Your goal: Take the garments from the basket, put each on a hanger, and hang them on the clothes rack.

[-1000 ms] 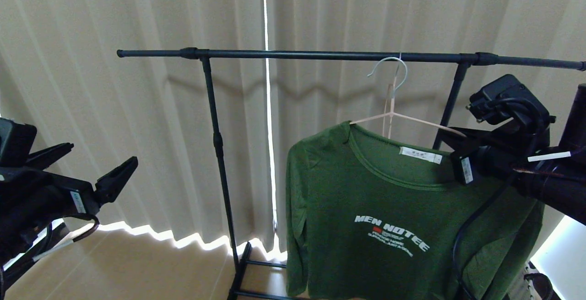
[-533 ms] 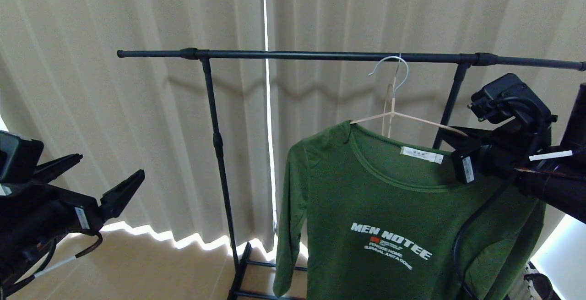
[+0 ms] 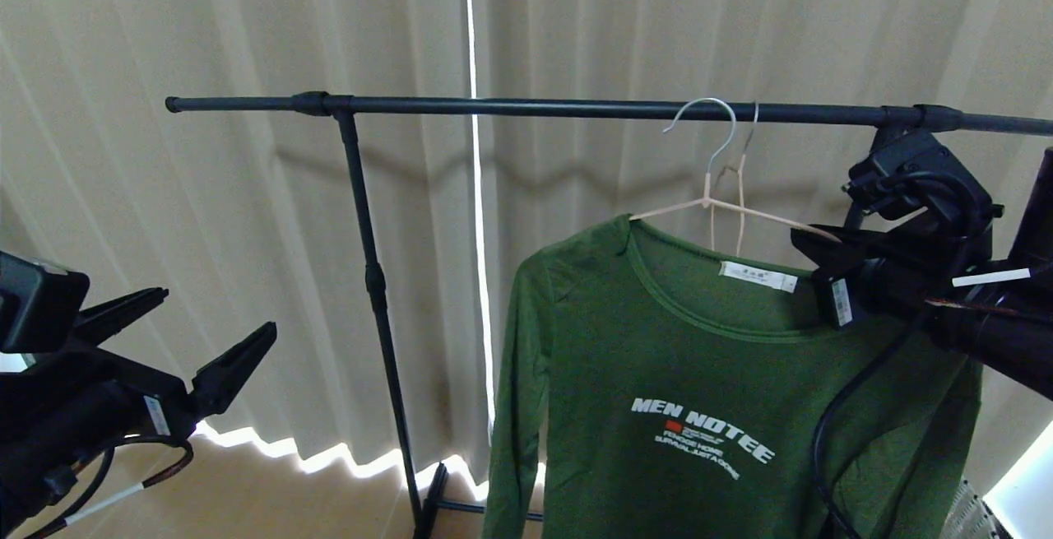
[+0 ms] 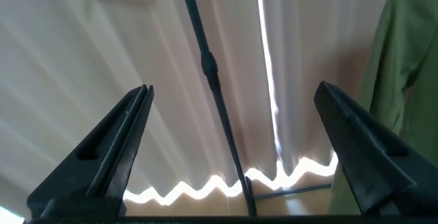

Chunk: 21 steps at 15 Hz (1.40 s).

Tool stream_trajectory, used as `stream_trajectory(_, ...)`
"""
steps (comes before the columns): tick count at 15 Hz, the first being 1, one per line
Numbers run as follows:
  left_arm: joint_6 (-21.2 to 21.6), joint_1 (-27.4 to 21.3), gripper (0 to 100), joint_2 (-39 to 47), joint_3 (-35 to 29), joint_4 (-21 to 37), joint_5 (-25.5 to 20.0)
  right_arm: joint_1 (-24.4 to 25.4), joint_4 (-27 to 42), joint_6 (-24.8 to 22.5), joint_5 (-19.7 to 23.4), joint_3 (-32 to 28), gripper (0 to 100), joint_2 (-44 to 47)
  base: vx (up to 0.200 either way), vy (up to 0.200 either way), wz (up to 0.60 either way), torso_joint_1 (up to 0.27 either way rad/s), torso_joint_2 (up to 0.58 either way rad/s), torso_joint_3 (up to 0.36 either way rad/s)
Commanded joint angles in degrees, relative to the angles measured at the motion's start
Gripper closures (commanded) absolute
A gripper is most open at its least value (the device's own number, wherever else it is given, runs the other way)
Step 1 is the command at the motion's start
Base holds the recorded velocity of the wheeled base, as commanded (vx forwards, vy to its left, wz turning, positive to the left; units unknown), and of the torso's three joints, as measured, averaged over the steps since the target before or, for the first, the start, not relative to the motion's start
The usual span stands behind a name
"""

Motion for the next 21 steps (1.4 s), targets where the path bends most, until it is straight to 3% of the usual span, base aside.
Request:
stream_trajectory(1,0.0,-0.1,0,0.1,0.0,0.0,0.0,0.0,0.0,0.0,0.0,0.0,100,0.1,0.200,0.000,0.00,-0.002,0.00,-0.002)
stream_trajectory(11,3.6,-3.8,0,-3.1,1.8,0.0,0.2,0.1,0.2,1.1,0.0,1.5,100,-2.3,0.020,0.000,0.00,0.001,0.00,0.000)
stream_trajectory(17,3.6,-4.0,0,-3.0,2.1,0.0,0.1,0.1,0.2,1.0,0.0,1.4,100,-2.1,0.000,0.200,0.00,0.003,0.00,0.001)
stream_trajectory(21,3.7,-4.0,0,-3.0,2.2,0.0,0.1,0.0,0.3,1.1,-0.1,1.3,100,-2.1,0.000,0.000,0.00,0.000,0.00,0.000)
